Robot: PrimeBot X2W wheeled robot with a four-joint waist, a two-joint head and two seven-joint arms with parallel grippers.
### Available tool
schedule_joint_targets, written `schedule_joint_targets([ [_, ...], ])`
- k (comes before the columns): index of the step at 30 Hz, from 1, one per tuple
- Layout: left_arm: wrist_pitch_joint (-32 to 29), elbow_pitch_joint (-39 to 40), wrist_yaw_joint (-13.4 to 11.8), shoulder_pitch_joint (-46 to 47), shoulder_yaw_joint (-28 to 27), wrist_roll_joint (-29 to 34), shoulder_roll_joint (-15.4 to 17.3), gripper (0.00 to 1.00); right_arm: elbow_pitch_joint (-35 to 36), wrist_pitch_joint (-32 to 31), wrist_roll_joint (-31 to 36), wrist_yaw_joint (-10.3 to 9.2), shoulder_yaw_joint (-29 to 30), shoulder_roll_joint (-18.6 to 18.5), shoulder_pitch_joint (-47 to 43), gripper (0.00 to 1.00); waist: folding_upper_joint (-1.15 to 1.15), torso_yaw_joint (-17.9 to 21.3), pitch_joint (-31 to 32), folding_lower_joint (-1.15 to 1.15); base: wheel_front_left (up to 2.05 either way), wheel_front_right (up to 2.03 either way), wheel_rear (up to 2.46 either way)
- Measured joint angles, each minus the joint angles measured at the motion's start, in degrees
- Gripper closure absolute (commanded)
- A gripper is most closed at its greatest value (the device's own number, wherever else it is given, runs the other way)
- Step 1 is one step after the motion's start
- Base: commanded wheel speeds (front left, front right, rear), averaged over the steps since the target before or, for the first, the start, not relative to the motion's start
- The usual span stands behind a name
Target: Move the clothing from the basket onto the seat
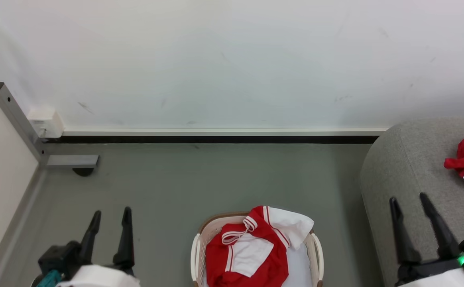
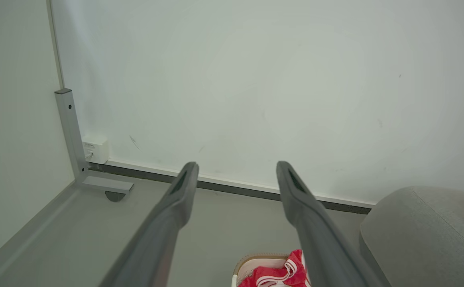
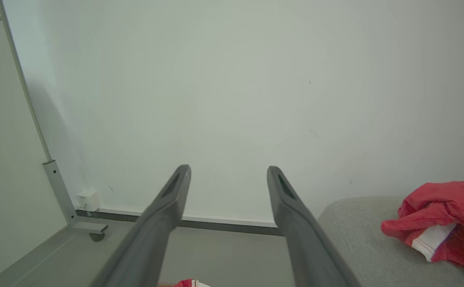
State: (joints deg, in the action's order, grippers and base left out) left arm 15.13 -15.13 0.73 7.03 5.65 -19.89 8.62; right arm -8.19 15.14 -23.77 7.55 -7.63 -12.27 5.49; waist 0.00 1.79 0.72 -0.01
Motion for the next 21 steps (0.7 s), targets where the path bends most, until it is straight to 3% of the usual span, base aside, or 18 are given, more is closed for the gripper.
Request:
schedule_joint_targets([
  [6,0.0,1.05,1.94,-3.63,-3.45,3.71,-2.21,0.0,1.67,0.01,4.72,0.01,2.09,5.9,-4.2,0.0,0.0,0.23,-0.14,0.0,0.0,0.0,0.0],
  [12,0.0,1.21,2.92,-3.57,-4.64,7.87,-3.36,0.0,1.63,0.0,6.78,0.01,2.07,6.73,-4.28,0.0,0.0,0.11,-0.49,0.01,0.0,0.0,0.0],
  [21,0.0,0.97,4.46,-2.84,-6.61,9.15,-4.71,0.0,0.62,0.01,7.44,0.01,3.01,7.01,-3.38,0.0,0.0,-0.11,-0.64,0.01,0.0,0.0,0.0],
])
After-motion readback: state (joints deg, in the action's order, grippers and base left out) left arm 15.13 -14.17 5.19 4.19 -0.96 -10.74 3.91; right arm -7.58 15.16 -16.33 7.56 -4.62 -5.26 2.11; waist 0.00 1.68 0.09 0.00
